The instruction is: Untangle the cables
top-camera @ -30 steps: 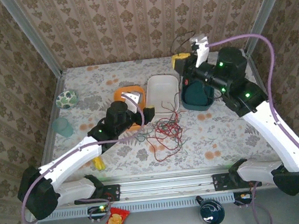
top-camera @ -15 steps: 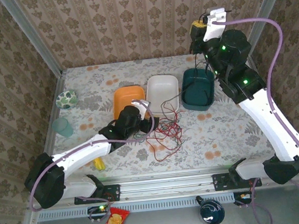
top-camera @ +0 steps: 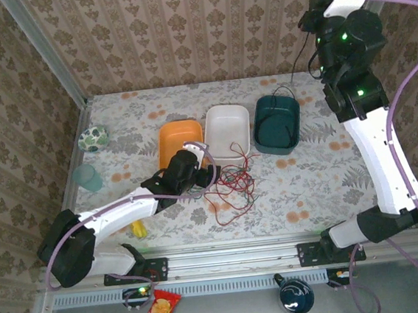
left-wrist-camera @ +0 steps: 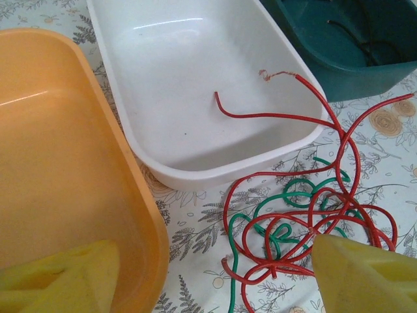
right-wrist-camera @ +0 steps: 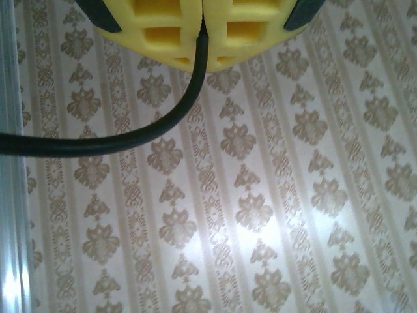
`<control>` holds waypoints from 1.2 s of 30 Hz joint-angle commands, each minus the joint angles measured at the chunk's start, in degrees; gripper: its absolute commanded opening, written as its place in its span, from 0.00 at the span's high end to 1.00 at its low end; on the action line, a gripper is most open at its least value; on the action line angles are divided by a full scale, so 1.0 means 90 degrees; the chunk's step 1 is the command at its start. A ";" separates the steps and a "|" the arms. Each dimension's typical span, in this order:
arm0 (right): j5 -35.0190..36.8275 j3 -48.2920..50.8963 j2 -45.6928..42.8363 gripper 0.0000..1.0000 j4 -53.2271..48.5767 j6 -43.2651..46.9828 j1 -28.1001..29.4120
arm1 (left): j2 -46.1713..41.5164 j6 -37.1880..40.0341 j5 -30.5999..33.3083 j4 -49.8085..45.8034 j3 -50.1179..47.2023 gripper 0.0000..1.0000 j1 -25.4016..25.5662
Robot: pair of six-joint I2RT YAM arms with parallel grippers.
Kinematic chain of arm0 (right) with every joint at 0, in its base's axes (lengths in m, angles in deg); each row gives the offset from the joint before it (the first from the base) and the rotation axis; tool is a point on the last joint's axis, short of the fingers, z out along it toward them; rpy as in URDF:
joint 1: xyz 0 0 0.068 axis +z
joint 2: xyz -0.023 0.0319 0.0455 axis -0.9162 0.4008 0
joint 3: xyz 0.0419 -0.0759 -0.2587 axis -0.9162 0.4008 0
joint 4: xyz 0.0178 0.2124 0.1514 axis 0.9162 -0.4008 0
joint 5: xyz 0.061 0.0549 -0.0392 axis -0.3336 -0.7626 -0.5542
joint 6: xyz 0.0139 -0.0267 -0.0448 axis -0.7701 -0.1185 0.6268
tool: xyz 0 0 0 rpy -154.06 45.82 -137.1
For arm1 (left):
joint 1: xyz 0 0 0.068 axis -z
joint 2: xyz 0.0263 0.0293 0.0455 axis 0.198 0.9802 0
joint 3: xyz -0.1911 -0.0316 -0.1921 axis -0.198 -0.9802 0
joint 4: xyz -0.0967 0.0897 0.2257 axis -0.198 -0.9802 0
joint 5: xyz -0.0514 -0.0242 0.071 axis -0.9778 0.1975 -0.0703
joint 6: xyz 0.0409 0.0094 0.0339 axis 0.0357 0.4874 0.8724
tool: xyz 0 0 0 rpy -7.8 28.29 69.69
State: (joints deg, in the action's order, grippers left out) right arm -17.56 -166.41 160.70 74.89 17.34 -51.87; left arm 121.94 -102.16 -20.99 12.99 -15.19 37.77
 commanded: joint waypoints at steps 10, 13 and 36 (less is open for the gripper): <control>-0.0078 -0.2239 0.1614 1.00 -0.2157 -0.0540 -0.0241 | 0.0126 -0.0105 0.0028 -0.0045 0.0059 0.22 0.0023; 0.0017 -0.2389 0.1757 1.00 -0.2206 -0.0519 -0.0289 | 0.0088 -0.0084 0.0015 -0.0092 0.0068 0.22 0.0023; -0.0329 -0.3577 0.2617 1.00 -0.3866 -0.0731 -0.0068 | 0.0033 -0.0180 0.0126 -0.0016 -0.0048 0.21 0.0037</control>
State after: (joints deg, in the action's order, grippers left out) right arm -19.18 -196.88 183.06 44.75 11.31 -52.90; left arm 123.14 -102.38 -20.97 12.99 -15.19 37.79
